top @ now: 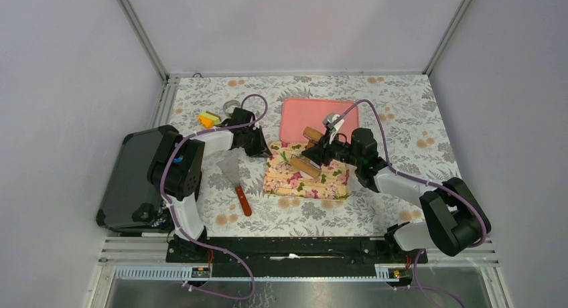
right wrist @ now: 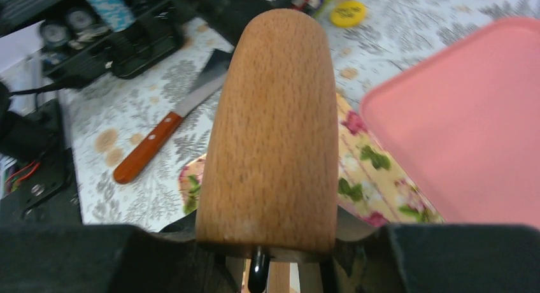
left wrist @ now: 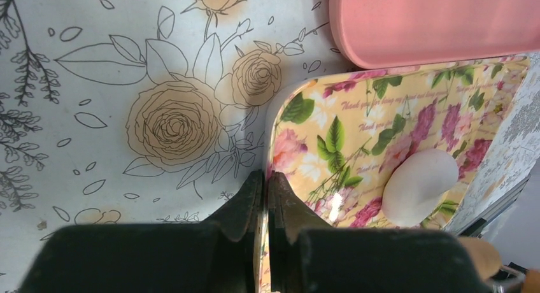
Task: Roll out the dumpling wrappers from the dough
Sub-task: Flatten out the dough on the work surface.
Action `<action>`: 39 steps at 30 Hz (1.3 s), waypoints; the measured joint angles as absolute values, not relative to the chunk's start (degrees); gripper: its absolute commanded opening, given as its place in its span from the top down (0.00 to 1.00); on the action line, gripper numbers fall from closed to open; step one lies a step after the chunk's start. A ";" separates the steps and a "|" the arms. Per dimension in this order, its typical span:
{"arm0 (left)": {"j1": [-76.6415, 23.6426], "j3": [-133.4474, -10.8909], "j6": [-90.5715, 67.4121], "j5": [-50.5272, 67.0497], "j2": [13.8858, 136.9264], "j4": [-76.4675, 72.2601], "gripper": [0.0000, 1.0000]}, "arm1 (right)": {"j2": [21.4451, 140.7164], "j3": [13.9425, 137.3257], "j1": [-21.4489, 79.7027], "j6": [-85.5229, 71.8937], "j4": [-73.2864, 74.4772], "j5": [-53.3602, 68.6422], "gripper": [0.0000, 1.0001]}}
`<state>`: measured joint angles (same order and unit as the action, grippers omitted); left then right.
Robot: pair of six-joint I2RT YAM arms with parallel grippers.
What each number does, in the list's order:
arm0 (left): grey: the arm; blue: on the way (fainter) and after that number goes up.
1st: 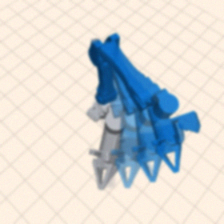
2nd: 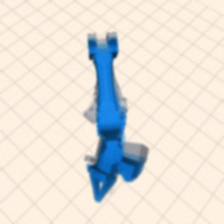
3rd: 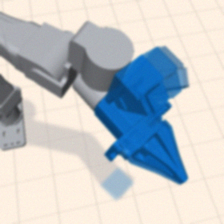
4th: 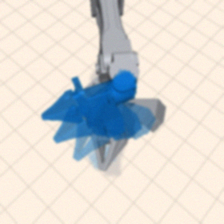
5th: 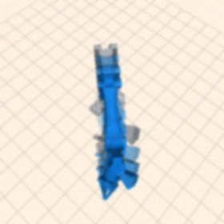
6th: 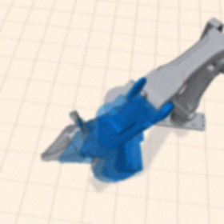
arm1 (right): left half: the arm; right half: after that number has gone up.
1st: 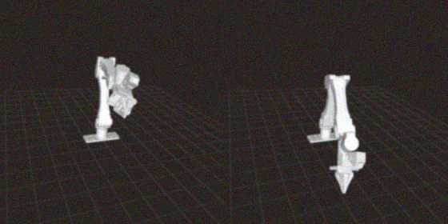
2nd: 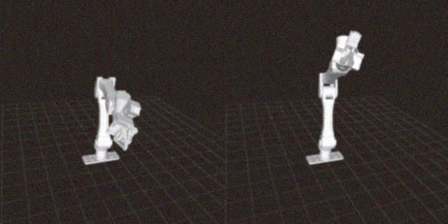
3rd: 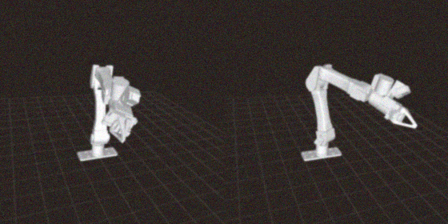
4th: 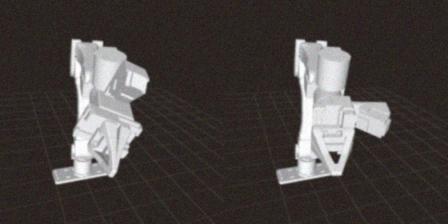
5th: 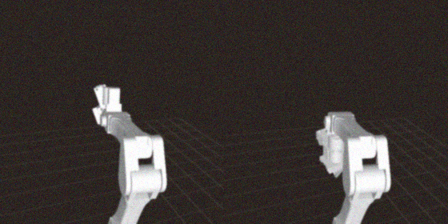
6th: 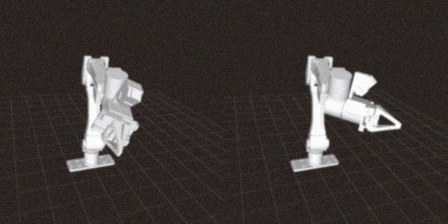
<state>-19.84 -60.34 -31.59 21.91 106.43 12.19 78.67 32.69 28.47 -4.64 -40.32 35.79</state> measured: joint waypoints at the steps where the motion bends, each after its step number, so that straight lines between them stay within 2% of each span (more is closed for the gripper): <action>1: -19.84 -60.14 -31.75 21.91 106.30 11.90 0.78 | 78.67 31.92 28.45 -5.34 -40.71 33.69 1.00; 2: -19.84 -59.94 -31.90 21.85 106.17 11.79 0.69 | 78.67 31.35 28.40 -5.96 -40.86 31.79 1.00; 3: -19.77 -59.72 -32.58 21.85 106.06 11.75 0.67 | 78.67 30.76 28.27 -6.66 -41.01 29.74 1.00; 10: -19.59 -59.66 -33.06 22.20 105.43 12.01 0.66 | 79.05 29.41 27.73 -11.11 -41.63 20.91 1.00; 13: -19.57 -59.68 -32.99 22.20 105.43 12.05 0.71 | 79.90 28.91 27.73 -11.79 -42.87 18.44 1.00; 17: -19.29 -59.68 -32.40 21.74 105.54 12.60 0.87 | 80.55 28.25 27.73 -12.80 -44.31 17.89 1.00; 23: -19.22 -59.88 -32.05 22.52 106.04 12.58 1.00 | 80.90 27.07 27.73 -12.82 -45.89 19.29 1.00; 39: -18.68 -60.01 -31.35 24.10 106.48 12.45 1.00 | 83.61 25.54 27.75 -9.67 -51.20 25.39 1.00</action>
<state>-18.68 -60.01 -31.35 24.10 106.48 12.45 83.61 25.54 27.75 -9.67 -51.20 25.39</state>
